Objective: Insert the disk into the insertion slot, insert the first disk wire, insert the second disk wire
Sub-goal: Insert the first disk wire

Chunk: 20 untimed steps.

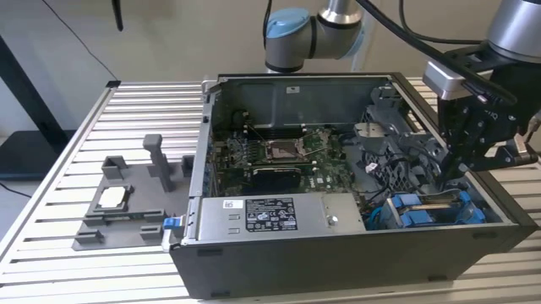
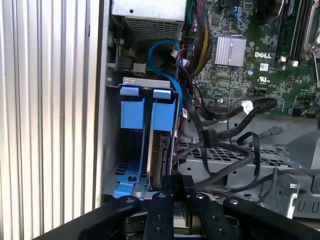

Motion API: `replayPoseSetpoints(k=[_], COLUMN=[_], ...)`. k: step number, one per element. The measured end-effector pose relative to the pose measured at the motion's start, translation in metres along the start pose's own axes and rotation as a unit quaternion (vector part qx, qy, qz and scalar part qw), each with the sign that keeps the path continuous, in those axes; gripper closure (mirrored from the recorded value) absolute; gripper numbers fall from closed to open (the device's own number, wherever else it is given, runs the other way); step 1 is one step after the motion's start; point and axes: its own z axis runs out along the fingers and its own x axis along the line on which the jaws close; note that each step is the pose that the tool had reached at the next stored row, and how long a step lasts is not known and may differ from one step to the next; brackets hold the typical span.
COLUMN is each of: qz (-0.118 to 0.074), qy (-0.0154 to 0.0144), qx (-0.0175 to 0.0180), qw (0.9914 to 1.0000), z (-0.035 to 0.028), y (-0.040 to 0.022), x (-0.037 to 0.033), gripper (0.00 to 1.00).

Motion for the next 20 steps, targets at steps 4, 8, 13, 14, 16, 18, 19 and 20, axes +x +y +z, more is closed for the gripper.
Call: replayPoseSetpoints(k=[4,8,13,14,16,18,19,20], qz=[0.002,0.004,0.011,0.016,0.027,0.037,0.041,0.044], qy=[0.0000,-0.0006,-0.0004,0.0000,0.0007,0.0014,0.0017,0.0019], qx=[-0.0048,-0.0150,-0.0191,-0.0191,-0.0189,-0.0188,-0.0188,-0.0187], qw=[0.99999,0.99988,0.99975,0.99970,0.99946,0.99914,0.99898,0.99885], z=[0.0013,0.0030,0.0070,0.0079,0.0097,0.0110,0.0115,0.0120], y=[-0.0007,-0.0021,-0.0029,-0.0028,-0.0028,-0.0028,-0.0030,-0.0034], x=[0.0030,0.0059,0.0080,0.0080,0.0080,0.0080,0.0080,0.0080], gripper=[0.81,0.81,0.81,0.81,0.81,0.81,0.81,0.81])
